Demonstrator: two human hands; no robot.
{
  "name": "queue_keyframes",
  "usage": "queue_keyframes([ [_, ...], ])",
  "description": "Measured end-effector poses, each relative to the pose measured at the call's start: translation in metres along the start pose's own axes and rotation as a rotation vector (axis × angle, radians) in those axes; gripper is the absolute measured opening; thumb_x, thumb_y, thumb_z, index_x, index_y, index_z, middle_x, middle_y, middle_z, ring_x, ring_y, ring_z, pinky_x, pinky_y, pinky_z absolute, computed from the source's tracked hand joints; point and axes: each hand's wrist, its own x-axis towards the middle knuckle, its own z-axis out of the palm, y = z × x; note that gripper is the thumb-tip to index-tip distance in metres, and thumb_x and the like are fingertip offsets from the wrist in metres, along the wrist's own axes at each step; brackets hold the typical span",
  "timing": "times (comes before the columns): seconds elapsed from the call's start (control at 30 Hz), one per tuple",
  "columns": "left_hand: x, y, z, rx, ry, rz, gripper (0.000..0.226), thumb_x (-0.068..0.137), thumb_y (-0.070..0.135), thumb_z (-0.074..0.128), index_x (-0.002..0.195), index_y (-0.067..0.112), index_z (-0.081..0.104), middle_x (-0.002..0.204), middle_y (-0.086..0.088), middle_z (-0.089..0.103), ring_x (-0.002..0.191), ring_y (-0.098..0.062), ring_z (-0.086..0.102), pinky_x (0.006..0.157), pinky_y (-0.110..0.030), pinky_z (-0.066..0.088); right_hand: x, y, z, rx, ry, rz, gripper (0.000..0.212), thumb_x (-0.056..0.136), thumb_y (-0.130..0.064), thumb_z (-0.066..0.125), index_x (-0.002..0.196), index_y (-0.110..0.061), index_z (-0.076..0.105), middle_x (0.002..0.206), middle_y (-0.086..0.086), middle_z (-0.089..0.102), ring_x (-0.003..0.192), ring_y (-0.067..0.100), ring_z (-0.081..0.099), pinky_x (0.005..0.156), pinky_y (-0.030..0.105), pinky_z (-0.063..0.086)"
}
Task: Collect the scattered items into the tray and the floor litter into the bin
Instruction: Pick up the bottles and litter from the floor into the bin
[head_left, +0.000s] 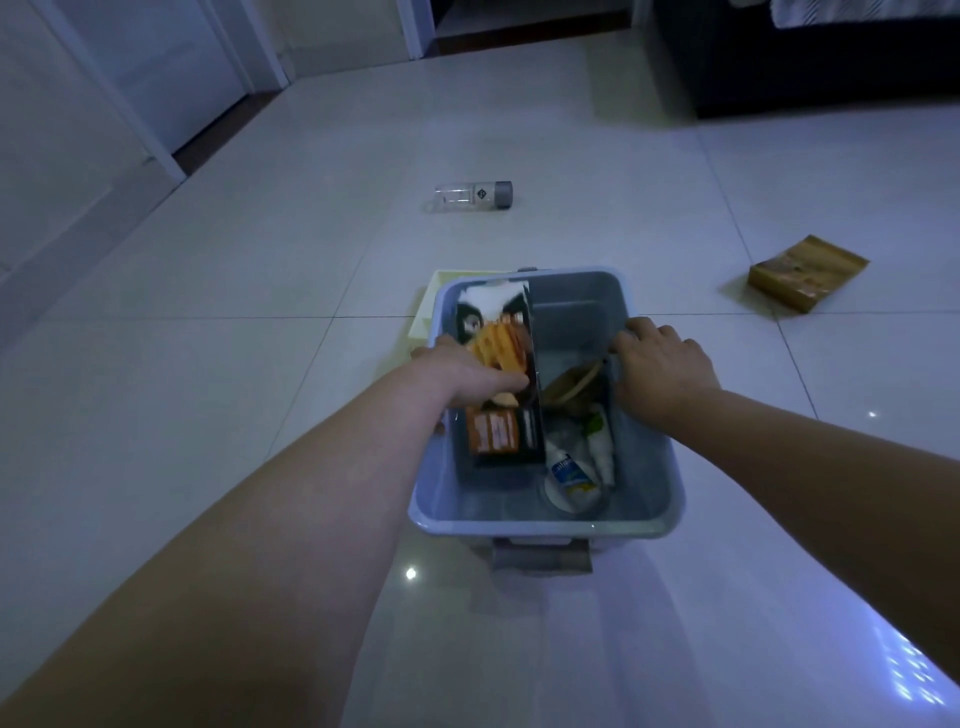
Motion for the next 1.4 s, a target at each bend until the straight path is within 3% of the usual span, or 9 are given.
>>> queue_keyframes([
  [0.1, 0.003, -0.007, -0.004, 0.098, 0.178, 0.014, 0.092, 0.076, 0.059, 0.064, 0.144, 0.009, 0.026, 0.140, -0.016, 0.040, 0.122, -0.033, 0.051, 0.095, -0.040, 0.048, 0.000, 0.001, 0.003, 0.030, 0.023, 0.031, 0.045, 0.087, -0.022, 0.053, 0.130, -0.012, 0.044, 0.134, 0.012, 0.042, 0.117, 0.032, 0.048, 0.091, 0.043, 0.044],
  [0.17, 0.003, -0.012, -0.006, 0.169, 0.230, -0.004, 0.077, 0.085, 0.045, 0.061, 0.142, 0.006, 0.028, 0.141, -0.016, 0.040, 0.125, -0.033, 0.047, 0.094, -0.040, 0.044, 0.000, 0.002, 0.006, 0.068, 0.033, 0.059, 0.044, 0.088, -0.021, 0.052, 0.130, -0.012, 0.042, 0.132, 0.012, 0.044, 0.115, 0.032, 0.050, 0.088, 0.043, 0.045],
  [0.27, 0.005, -0.019, -0.002, 0.187, 0.163, -0.052, 0.060, 0.089, 0.026, 0.056, 0.139, 0.002, 0.033, 0.131, -0.017, 0.051, 0.106, -0.033, 0.057, 0.081, -0.038, 0.049, 0.000, 0.004, 0.008, 0.109, 0.020, 0.102, 0.047, 0.088, -0.021, 0.051, 0.133, -0.011, 0.038, 0.131, 0.012, 0.045, 0.114, 0.032, 0.052, 0.083, 0.040, 0.045],
  [0.37, 0.007, -0.021, 0.006, 0.187, 0.082, -0.019, 0.041, 0.091, 0.014, 0.048, 0.129, -0.002, 0.046, 0.103, -0.015, 0.058, 0.079, -0.030, 0.055, 0.062, -0.032, 0.051, -0.002, 0.006, 0.012, 0.150, 0.013, 0.127, 0.049, 0.090, -0.021, 0.050, 0.135, -0.012, 0.034, 0.129, 0.013, 0.049, 0.110, 0.033, 0.056, 0.076, 0.037, 0.043],
  [0.5, 0.007, -0.016, 0.007, 0.235, 0.087, 0.045, 0.028, 0.094, 0.006, 0.041, 0.116, -0.004, 0.055, 0.089, -0.014, 0.052, 0.074, -0.029, 0.053, 0.061, -0.031, 0.045, -0.004, 0.010, 0.010, 0.213, 0.007, 0.155, 0.050, 0.090, -0.021, 0.050, 0.136, -0.012, 0.032, 0.129, 0.012, 0.050, 0.110, 0.034, 0.057, 0.079, 0.039, 0.045],
  [0.6, 0.011, -0.011, 0.013, 0.187, 0.113, 0.079, 0.029, 0.093, 0.006, 0.040, 0.117, -0.004, 0.053, 0.082, -0.011, 0.052, 0.072, -0.028, 0.054, 0.050, -0.028, 0.039, -0.006, 0.020, 0.008, 0.241, -0.002, 0.179, 0.052, 0.091, -0.023, 0.051, 0.138, -0.013, 0.032, 0.132, 0.012, 0.049, 0.113, 0.033, 0.056, 0.084, 0.040, 0.047],
  [0.77, 0.012, 0.016, 0.025, -0.029, 0.079, 0.096, 0.057, 0.096, 0.019, 0.046, 0.144, -0.001, 0.022, 0.126, -0.021, 0.053, 0.101, -0.035, 0.058, 0.074, -0.038, 0.048, -0.007, 0.059, 0.005, 0.263, -0.002, 0.209, 0.057, 0.093, -0.028, 0.048, 0.145, -0.017, 0.028, 0.136, 0.011, 0.049, 0.120, 0.031, 0.052, 0.091, 0.040, 0.046],
  [1.1, 0.007, 0.086, 0.064, 0.048, 0.083, 0.234, 0.066, 0.091, 0.012, 0.048, 0.147, 0.007, 0.014, 0.131, -0.020, 0.049, 0.113, -0.036, 0.054, 0.075, -0.036, 0.044, -0.006, 0.127, 0.014, 0.339, 0.037, 0.282, 0.054, 0.091, -0.021, 0.050, 0.141, -0.014, 0.032, 0.131, 0.017, 0.049, 0.116, 0.037, 0.052, 0.093, 0.043, 0.047],
  [1.4, 0.006, 0.143, 0.102, 0.037, 0.185, 0.305, 0.081, 0.091, 0.014, 0.052, 0.152, 0.007, -0.001, 0.152, -0.020, 0.022, 0.136, -0.038, 0.031, 0.104, -0.044, 0.037, -0.009, 0.184, 0.027, 0.451, 0.136, 0.391, 0.058, 0.095, -0.019, 0.041, 0.150, -0.020, 0.022, 0.133, 0.018, 0.051, 0.115, 0.037, 0.052, 0.089, 0.039, 0.044],
])
